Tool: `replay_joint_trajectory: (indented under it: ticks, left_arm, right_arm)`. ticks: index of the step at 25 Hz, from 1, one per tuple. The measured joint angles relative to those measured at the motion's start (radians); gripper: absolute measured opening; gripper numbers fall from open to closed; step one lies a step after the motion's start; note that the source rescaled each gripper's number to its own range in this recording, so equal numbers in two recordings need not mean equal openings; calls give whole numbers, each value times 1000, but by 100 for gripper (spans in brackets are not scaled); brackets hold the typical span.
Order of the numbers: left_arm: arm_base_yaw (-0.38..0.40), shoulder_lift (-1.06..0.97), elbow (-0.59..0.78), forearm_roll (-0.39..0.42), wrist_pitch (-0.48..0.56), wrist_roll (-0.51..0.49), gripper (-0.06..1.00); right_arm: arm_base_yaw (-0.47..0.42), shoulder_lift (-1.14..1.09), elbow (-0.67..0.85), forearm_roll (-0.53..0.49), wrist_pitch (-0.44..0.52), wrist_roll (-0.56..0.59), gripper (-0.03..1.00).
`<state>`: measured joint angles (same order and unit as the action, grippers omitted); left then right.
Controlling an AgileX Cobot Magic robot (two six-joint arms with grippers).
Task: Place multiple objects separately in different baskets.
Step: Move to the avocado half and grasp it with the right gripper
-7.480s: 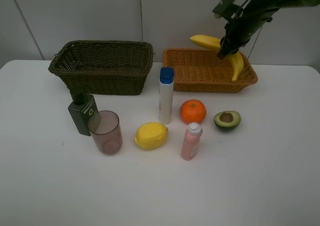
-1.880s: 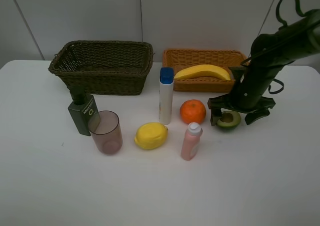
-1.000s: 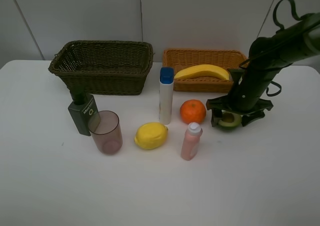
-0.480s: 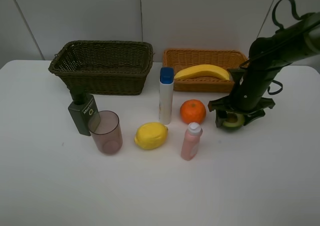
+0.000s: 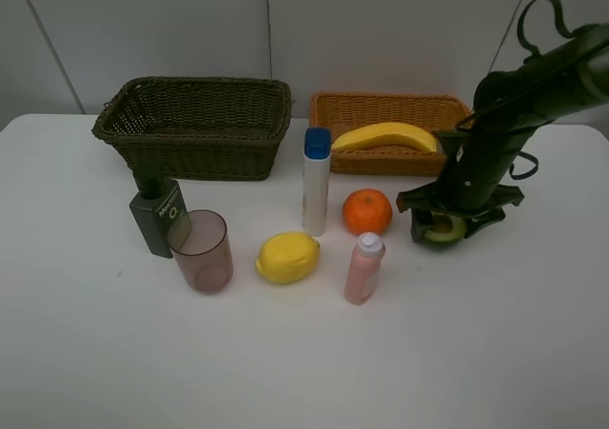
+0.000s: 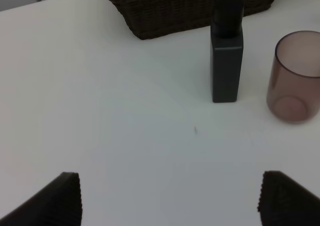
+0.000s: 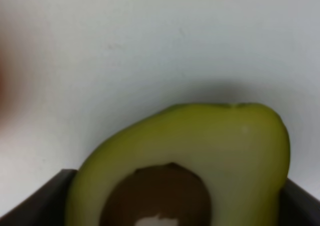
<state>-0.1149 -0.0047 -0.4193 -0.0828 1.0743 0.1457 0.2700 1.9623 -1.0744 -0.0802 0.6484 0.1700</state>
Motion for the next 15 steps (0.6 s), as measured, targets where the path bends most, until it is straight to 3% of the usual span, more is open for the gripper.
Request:
replay_joint_trajectory:
  ticks: [15]
  left_arm:
    - [0, 0, 0, 0, 0, 0, 95]
  right_arm:
    - [0, -101, 0, -11, 99, -3, 65]
